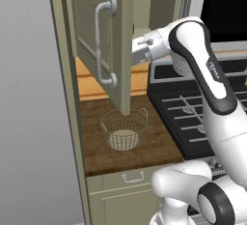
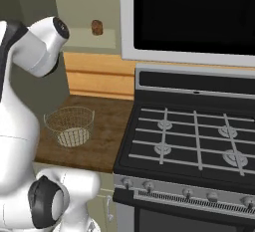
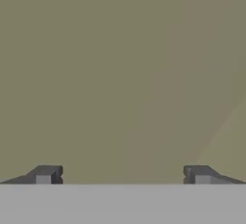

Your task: Open the cabinet, pick up the bread from the cabinet and place it in the basket. Then move the basket to the dining counter.

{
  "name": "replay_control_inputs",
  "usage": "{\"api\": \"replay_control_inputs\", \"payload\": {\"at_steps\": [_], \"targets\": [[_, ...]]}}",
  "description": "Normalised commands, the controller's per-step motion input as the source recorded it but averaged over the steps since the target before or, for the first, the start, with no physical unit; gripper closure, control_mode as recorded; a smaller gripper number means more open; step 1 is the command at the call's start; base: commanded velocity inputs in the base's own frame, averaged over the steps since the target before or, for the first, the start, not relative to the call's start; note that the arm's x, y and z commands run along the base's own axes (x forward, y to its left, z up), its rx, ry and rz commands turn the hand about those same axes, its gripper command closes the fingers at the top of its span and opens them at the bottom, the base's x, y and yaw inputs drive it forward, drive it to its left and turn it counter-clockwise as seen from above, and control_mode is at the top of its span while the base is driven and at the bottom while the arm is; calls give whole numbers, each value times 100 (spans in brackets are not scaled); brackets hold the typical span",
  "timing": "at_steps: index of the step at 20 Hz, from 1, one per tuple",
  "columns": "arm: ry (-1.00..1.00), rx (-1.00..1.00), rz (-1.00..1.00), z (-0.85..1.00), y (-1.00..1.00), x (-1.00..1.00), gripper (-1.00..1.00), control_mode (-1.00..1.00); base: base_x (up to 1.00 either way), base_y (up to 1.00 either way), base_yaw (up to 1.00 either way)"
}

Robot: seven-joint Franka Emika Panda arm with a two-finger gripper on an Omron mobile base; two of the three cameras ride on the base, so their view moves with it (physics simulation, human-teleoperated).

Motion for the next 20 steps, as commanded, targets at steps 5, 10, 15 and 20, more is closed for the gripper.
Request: {"api": "replay_control_inputs", "payload": {"at_steps": [5,10,15,20], "targets": [[-9,-1,-17,0,-55,20,-100,-100,0,0,0],[-17,0,-5,-4,-100,17,-100,-100,0,0,0],[-11,-7,-21,23,-67,88,-100,-100,0,0,0],[-11,-10,-29,37,-18,92,-100,-100,0,0,0]]}}
